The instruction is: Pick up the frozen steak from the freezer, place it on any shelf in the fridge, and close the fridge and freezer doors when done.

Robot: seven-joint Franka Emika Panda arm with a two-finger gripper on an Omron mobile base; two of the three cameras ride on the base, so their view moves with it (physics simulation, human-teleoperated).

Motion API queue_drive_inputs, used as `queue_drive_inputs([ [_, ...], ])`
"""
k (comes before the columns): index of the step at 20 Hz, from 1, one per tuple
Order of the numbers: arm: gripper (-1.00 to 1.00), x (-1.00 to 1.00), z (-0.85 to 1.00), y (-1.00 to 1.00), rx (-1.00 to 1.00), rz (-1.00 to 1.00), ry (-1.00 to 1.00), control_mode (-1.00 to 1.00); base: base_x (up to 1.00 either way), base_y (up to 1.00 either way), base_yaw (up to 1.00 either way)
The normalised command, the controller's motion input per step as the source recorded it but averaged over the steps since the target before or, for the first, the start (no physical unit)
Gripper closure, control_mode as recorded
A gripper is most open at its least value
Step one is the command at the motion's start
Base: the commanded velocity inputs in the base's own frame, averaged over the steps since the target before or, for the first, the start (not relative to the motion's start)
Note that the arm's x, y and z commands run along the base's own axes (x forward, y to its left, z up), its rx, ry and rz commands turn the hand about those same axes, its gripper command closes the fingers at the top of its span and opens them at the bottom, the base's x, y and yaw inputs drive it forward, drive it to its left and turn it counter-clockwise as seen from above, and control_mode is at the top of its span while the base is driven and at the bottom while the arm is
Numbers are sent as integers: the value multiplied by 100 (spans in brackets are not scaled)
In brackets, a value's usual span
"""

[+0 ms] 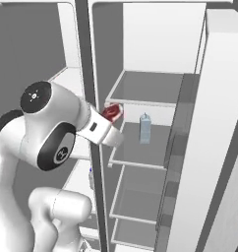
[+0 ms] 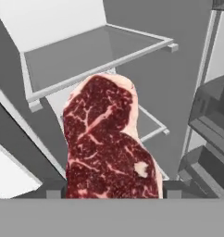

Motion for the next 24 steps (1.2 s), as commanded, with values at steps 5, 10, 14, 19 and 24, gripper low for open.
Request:
queue_drive_inputs([
  [5, 100, 100, 8, -84, 0, 0, 0, -100, 0, 0, 0],
  [10, 100, 98, 49, -46, 0, 9, -1, -100, 0, 0, 0],
  [14, 100, 95, 20, -33, 0, 7, 10, -100, 0, 0, 0],
  [19, 100, 96, -5, -51, 0, 6, 9, -100, 0, 0, 0],
  [24, 100, 100, -36, -50, 0, 7, 3, -100, 0, 0, 0],
])
